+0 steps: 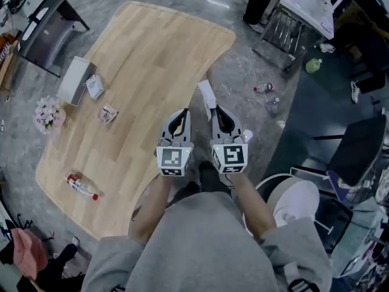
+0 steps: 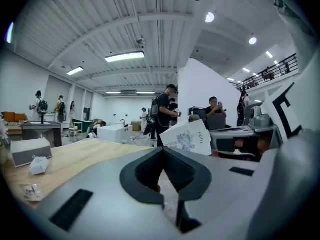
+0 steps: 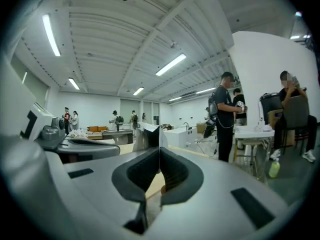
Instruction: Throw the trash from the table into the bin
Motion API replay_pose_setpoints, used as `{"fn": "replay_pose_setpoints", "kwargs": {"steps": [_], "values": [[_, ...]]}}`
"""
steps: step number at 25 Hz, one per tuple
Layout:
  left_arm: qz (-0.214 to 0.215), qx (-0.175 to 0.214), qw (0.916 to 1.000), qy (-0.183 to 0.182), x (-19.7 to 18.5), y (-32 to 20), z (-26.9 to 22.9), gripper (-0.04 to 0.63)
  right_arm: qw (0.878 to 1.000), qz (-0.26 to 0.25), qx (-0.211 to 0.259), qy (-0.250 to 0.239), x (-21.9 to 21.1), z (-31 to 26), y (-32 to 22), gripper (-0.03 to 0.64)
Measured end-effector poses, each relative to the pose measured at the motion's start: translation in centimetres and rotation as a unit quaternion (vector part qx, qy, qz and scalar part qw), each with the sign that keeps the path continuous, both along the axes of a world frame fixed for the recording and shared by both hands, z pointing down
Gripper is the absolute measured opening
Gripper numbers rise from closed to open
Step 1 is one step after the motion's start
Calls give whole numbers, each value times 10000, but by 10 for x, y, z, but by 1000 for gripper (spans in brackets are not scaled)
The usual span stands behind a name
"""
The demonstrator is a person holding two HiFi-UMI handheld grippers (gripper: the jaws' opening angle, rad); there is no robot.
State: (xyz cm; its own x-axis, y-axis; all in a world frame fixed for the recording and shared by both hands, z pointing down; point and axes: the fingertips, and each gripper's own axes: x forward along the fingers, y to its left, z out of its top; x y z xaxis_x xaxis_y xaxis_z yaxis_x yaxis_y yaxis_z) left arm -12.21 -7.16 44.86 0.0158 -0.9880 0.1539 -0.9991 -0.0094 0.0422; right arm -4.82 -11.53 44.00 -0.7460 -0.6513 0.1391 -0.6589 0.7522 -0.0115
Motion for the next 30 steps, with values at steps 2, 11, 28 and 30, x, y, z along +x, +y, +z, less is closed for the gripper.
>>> {"fn": "replay_pose_setpoints", "kwargs": {"steps": [2,11,28,30], "values": [[300,10,9995,30,23,3,1,5,9995,324,-2,42,28,1,8,9],[1223,-19,9924,153,118,13,6,5,9914,1302,-54,137,133,6,36,9],[1695,-244,9851,-179,245,-1,20,5,9849,1711,-254,30,276,26,32,9],[1765,-300,9836,-225,252,-3,26,5,9839,1757,-339,19,283,35,30,9]]}}
